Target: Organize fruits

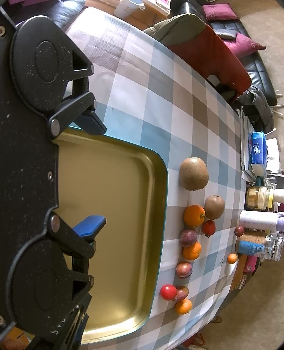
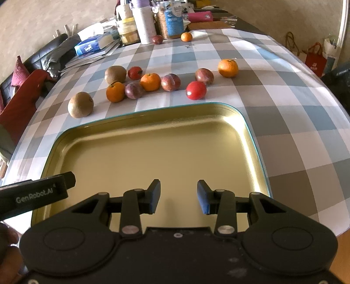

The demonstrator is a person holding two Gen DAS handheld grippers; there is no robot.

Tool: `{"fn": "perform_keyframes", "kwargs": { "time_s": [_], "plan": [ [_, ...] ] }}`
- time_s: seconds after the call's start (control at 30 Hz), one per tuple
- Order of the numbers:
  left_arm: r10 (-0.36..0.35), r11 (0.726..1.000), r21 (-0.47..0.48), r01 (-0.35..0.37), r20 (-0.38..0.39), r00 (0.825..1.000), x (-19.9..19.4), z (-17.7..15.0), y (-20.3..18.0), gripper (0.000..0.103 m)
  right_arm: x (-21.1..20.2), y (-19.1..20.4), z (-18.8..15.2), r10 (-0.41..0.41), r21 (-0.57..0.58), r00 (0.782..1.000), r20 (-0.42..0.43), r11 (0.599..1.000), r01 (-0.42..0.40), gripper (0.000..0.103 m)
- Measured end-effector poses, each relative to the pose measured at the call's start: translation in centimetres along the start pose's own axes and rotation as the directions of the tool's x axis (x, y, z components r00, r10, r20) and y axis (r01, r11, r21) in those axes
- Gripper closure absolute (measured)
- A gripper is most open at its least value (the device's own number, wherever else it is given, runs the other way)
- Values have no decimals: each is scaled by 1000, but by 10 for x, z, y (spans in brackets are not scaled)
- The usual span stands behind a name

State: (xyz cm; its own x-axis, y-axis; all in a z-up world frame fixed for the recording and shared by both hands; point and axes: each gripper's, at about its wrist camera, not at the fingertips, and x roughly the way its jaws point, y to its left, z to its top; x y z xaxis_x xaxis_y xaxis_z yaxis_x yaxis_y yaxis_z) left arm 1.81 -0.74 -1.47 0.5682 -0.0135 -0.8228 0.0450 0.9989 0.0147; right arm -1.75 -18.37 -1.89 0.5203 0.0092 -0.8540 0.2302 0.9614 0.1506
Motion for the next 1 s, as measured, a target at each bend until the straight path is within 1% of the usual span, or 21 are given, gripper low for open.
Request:
{"fn": "perform_keyframes", "kwargs": {
  "time_s": [0.2, 0.37, 1.0],
  "plan": [
    [4, 1000, 9, -4, -14, 1000, 4, -1, -3, 22, 6, -3, 2, 3, 18, 1000, -17, 1000, -3, 63],
    [18, 1000, 18, -18, -11, 1000, 6, 0, -5, 22, 10, -1, 4, 4, 16, 1000, -22, 1000, -4, 63],
    [13, 1000, 17, -13, 4, 1000, 8, 3, -2, 22, 15, 4, 5, -10, 4, 999, -38, 1000, 10, 63]
  ]
}}
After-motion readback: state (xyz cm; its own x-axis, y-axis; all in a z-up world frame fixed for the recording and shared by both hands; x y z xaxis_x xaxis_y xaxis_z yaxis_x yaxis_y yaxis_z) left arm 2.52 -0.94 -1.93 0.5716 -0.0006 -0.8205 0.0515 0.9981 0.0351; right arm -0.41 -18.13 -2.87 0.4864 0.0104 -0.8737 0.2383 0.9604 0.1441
